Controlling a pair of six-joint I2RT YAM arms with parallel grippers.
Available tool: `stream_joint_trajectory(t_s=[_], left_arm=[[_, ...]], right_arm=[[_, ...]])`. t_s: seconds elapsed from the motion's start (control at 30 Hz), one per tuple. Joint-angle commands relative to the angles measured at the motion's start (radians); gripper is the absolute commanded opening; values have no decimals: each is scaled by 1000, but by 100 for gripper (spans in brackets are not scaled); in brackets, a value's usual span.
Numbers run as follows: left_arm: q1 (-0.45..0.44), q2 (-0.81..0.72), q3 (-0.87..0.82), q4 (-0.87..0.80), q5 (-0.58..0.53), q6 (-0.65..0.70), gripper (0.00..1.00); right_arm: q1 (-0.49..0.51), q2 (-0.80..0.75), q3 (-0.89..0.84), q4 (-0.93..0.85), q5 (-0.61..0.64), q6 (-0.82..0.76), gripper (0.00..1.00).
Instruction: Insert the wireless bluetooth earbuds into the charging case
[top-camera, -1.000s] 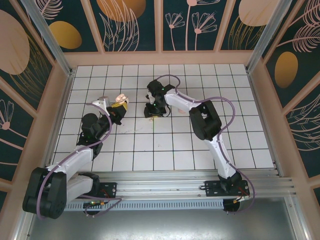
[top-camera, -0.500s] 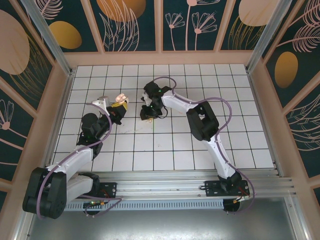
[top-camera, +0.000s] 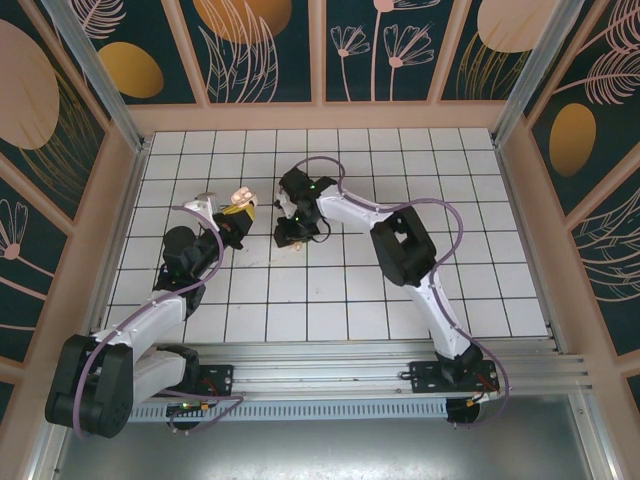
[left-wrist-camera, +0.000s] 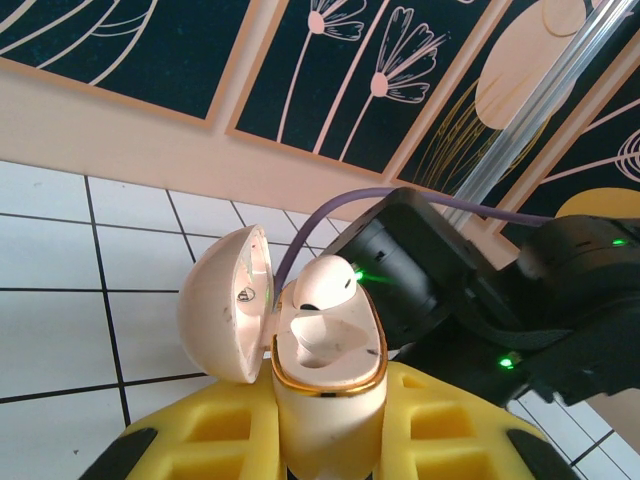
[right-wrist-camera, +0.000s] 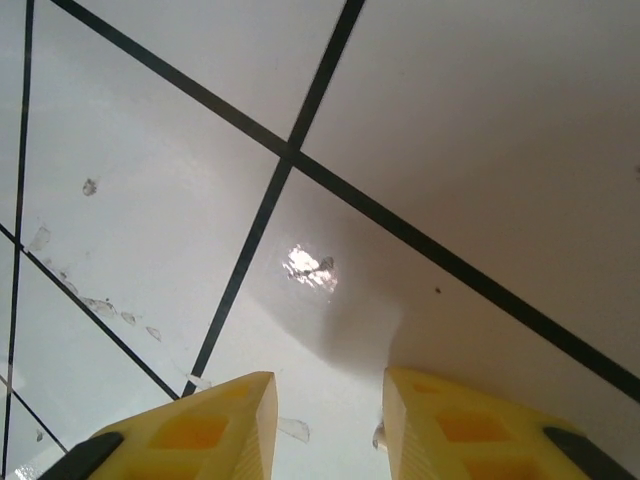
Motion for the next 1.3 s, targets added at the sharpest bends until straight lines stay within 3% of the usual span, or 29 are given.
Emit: stream_joint_trajectory(t_s=[0.0,0.13,0.27,0.73,1.27], left_arm=[[8,-14,22,10,-4,22,9],[7,-12,20,6,-9,24,9],[7,-21,12,6,-11,25,9],[8,-25,18,-18,-10,43,9],[9,-27,27,-43,-15,64,9]], right_arm=[[3,-154,-57,30,124,139,37],[15,-260,-201,89,168,299,38],[40,-293,-300,149,115,377,38],[44,-202,-317,183,45,383,43],[21,-145,-291,155,68,371,43]])
